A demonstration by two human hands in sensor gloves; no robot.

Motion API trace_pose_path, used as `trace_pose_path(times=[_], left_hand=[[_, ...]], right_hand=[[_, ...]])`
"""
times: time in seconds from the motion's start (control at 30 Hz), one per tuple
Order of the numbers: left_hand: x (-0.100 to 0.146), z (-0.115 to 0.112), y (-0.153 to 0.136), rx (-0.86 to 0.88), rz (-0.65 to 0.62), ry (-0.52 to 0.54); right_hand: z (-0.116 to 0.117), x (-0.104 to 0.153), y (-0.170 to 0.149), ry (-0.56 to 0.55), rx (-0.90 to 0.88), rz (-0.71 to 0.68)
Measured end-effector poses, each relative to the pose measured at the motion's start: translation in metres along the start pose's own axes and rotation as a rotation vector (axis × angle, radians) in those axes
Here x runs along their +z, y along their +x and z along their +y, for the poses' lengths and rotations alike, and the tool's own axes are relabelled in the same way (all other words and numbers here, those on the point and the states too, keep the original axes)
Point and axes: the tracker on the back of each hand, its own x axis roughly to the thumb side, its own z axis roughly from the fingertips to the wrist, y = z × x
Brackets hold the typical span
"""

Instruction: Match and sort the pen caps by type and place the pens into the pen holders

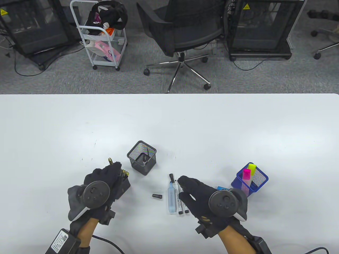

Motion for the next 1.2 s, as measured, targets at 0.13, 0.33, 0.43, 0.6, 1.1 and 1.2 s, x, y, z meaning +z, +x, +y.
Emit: trace_pose_path(times=[0.13,0.33,0.43,0.6,1.1,1.2], left_hand=[[0.007,0.010,0.012,0.075,-0.086,0.028],[0.019,0.003,0.045,0.102,-0.277,-0.045],[0.023,-0.008,0.059,0.098,-0.330,-0.095],[0.027,-0.024,0.071,0.101,-0.379,-0.153],[0.027,-0.034,0.067,0.074,-0.356,-0.214],[0.027,-0.034,0.067,0.069,-0.355,-0.214]], right_hand=[[0.000,0.000,0.000,-0.002,0.000,-0.003],[0.000,0.001,0.001,-0.004,0.018,-0.012],[0.000,0.002,0.003,-0.009,0.041,-0.013],[0.003,0.002,0.002,0.007,0.092,0.022],[0.062,-0.009,-0.032,0.221,0.431,0.525],[0.072,-0.010,-0.035,0.266,0.470,0.542]])
